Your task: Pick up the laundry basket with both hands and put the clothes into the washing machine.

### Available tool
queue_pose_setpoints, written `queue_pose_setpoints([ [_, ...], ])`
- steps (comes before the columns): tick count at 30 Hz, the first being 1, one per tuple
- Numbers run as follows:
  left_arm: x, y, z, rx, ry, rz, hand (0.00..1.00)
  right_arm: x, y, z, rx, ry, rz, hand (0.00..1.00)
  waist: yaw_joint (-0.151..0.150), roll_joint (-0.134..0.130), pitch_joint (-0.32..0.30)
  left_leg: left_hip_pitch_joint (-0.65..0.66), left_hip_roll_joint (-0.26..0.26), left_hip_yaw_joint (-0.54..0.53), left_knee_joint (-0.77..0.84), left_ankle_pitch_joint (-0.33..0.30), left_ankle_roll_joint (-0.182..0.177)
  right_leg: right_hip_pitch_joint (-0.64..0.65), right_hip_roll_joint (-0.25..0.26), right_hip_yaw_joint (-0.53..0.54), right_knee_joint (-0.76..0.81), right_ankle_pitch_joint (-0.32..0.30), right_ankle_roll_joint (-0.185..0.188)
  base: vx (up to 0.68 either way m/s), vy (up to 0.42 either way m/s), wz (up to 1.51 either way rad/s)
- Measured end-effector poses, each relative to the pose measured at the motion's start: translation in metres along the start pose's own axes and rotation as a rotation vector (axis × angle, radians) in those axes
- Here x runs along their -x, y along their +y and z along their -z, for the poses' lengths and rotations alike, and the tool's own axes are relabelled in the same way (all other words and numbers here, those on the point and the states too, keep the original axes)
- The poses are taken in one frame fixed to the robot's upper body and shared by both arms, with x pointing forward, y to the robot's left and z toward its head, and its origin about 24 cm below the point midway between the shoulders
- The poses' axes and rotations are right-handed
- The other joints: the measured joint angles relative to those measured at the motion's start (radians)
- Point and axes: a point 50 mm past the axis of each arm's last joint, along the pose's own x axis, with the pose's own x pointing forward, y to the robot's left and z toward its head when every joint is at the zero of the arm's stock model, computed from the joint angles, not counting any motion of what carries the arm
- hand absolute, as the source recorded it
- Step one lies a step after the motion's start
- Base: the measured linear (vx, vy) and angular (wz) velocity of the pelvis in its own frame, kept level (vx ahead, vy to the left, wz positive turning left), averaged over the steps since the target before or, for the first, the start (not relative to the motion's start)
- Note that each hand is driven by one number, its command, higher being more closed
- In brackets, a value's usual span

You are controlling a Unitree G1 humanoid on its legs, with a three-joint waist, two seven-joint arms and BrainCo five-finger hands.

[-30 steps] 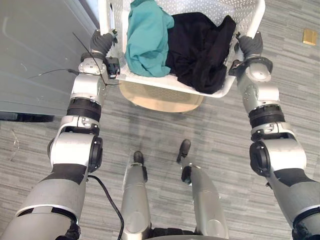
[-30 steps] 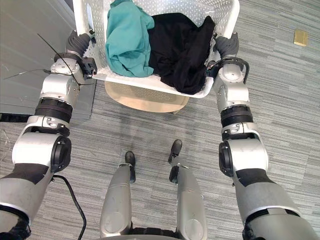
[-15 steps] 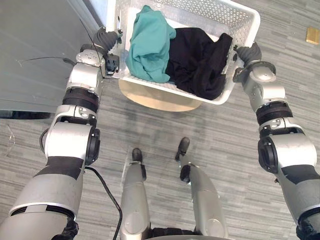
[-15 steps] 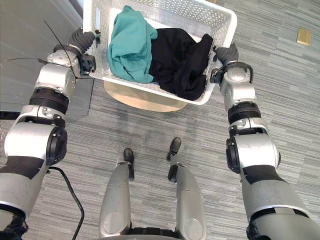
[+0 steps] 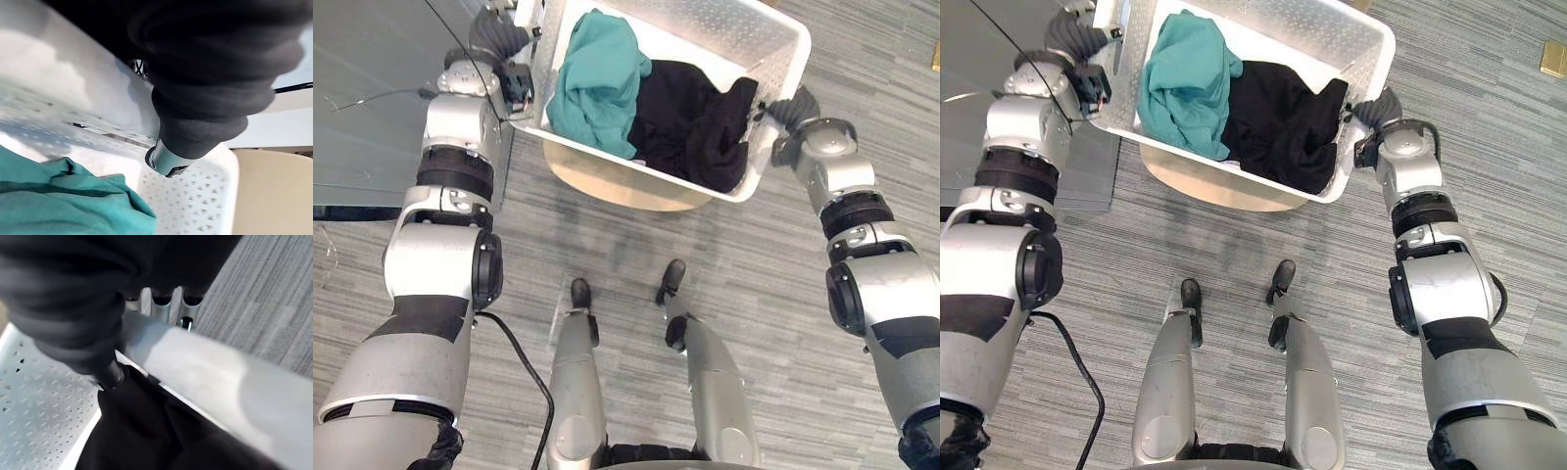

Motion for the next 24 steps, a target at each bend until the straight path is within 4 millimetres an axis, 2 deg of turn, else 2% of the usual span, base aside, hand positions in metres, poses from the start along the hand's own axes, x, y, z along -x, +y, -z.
queue_pose_setpoints([
  [10,0.001,0.001,-0.017,0.058,-0.113,-0.040,0.00,0.000,-0.002,-0.008,0.010,-0.024,-0.006,0.00,0.001,0.000,0.000,0.001,-0.009,0.004,-0.008,0.011,-0.005,0.001,-0.013,-0.005,0.001,0.000,0.000,0.00,0.011,0.03],
  [24,0.001,0.001,-0.015,0.064,-0.113,-0.031,0.00,0.000,-0.003,-0.016,0.016,-0.044,-0.001,0.00,-0.001,0.000,0.000,0.005,-0.006,0.005,-0.007,0.012,-0.004,0.001,-0.011,-0.002,0.001,0.007,-0.009,0.00,0.000,0.00],
])
